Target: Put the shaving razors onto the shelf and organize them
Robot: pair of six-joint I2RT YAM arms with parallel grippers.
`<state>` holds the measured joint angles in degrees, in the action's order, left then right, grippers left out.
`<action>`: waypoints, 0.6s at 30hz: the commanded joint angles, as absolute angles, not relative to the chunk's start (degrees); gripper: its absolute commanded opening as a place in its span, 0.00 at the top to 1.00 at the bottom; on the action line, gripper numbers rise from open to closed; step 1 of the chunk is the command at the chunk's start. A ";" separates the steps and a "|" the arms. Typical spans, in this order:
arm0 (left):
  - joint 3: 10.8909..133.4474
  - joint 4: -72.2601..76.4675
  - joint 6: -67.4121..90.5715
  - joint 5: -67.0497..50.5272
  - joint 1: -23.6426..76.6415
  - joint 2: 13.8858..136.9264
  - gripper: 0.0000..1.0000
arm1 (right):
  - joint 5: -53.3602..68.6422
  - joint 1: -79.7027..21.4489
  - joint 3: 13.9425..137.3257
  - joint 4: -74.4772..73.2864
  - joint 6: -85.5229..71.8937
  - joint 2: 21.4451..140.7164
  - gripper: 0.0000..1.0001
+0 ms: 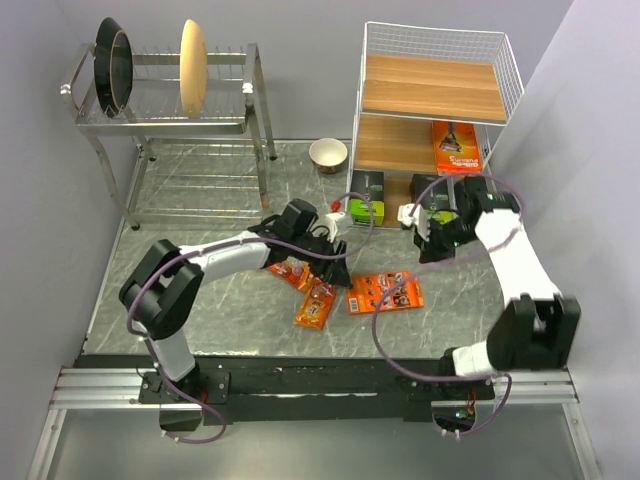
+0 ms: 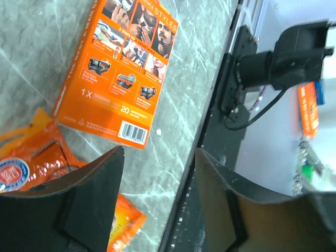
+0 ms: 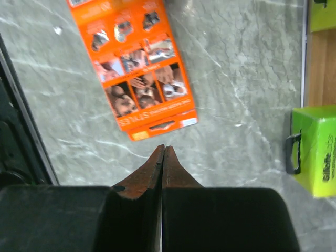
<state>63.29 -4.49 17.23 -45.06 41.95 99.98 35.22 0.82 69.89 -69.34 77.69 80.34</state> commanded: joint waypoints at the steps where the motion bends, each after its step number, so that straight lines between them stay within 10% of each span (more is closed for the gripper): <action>1: 62.93 -6.77 21.70 -45.35 41.57 95.89 0.37 | 35.69 -2.10 62.52 -63.56 70.77 70.78 0.98; 4: 61.18 -4.58 23.73 -47.62 41.48 96.68 0.31 | 36.12 -2.11 59.77 -60.38 67.16 69.96 0.62; 18: 64.07 2.03 23.82 -48.51 46.75 105.90 0.36 | 33.58 -1.06 66.43 -63.01 83.14 92.08 0.27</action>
<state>60.86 -1.06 24.73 -46.68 44.66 104.05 34.33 -1.87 65.04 -64.36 77.56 88.88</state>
